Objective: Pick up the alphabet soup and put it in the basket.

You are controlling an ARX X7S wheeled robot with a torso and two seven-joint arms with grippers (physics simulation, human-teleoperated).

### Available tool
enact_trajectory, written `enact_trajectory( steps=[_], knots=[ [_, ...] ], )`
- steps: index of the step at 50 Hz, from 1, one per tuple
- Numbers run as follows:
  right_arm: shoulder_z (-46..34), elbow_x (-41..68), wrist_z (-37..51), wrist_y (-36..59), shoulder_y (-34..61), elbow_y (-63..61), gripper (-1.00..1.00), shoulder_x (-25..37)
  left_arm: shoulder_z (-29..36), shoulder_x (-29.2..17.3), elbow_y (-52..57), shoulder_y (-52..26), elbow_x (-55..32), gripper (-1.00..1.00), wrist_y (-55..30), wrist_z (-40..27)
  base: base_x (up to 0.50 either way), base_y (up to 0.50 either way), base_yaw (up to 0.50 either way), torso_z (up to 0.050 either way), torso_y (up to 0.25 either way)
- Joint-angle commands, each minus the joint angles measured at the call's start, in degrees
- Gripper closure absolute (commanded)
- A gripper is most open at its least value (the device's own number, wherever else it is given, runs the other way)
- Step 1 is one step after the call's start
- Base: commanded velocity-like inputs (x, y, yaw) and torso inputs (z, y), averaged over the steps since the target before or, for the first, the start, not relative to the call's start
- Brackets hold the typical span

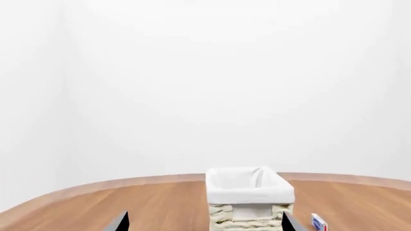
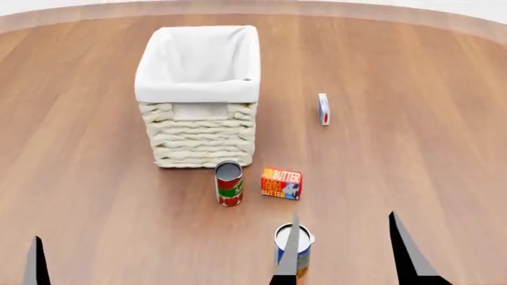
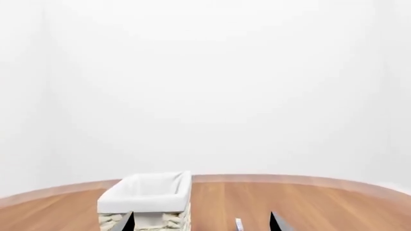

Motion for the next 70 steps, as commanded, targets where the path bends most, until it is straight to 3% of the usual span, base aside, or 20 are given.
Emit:
enact_trajectory(
  steps=[1,41,49,70],
  knots=[
    [-0.46,0.99,0.91,0.91,0.26,-1.0,-1.0,0.51,0.5,-0.69,1.0,0.19,-0.26,-1.0,-0.45,-0.84,0.48,0.0,0.0,0.0,0.0],
    [-1.2,4.13,2.71,0.48,0.91,-1.44,-1.0,2.18,2.55,-2.66,0.16,-0.74,-0.76,-1.0,-2.43,-2.97,0.48,0.0,0.0,0.0,0.0],
    [-1.59,4.03,2.91,-0.63,0.57,-0.48,-1.0,2.47,2.6,-3.03,-0.1,-0.67,-0.84,-1.0,-2.2,-3.43,0.0,0.0,0.0,0.0,0.0],
    [-2.26,4.34,3.96,-0.25,1.17,0.08,-1.0,3.49,3.3,-3.91,-0.99,-1.15,-0.8,-1.0,-2.02,-4.42,0.0,0.5,0.0,0.0,0.0]
  ],
)
